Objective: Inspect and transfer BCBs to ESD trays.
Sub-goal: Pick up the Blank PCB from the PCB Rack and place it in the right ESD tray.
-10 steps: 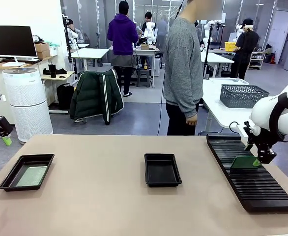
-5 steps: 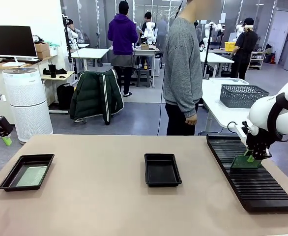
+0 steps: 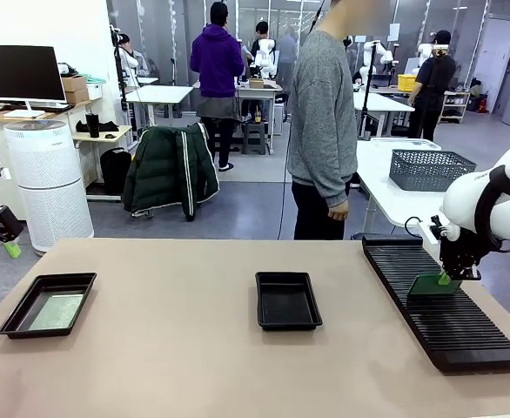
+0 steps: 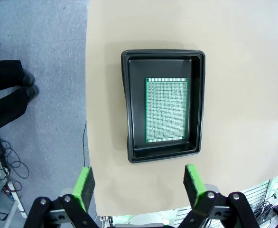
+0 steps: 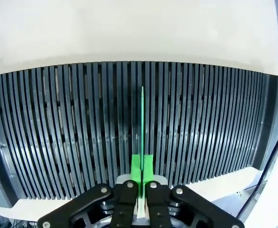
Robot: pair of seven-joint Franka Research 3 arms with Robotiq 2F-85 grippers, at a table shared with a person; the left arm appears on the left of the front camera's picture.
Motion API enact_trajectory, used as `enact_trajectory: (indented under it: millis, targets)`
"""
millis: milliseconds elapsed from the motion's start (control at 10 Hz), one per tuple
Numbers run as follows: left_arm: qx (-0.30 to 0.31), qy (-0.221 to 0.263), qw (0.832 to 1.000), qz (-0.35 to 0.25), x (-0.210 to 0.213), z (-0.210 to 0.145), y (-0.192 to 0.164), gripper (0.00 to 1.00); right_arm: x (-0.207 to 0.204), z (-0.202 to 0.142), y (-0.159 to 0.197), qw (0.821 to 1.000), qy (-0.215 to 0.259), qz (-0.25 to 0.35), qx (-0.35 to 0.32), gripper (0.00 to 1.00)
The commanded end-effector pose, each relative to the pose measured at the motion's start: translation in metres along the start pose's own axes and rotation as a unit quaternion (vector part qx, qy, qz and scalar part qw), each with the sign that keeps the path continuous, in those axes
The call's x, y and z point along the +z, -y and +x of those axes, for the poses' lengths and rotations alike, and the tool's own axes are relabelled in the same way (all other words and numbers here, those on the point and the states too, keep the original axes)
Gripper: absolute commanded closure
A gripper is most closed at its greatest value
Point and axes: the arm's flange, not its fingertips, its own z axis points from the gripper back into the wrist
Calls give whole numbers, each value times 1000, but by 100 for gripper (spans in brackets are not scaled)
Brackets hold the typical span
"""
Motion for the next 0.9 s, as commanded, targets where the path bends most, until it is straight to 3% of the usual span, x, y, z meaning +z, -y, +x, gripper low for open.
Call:
enact_trajectory:
  millis: [0,500,800]
  targets:
    - [-2,7,1000,-1,-3,0,-2,0,0,0,-1,1000,0,0,0,100]
    - [-2,7,1000,-1,-3,0,-2,0,0,1,0,1000,0,0,1,98]
    - [-2,7,1000,-1,-3,0,-2,0,15,9,5,999,-1,44,-1,98]
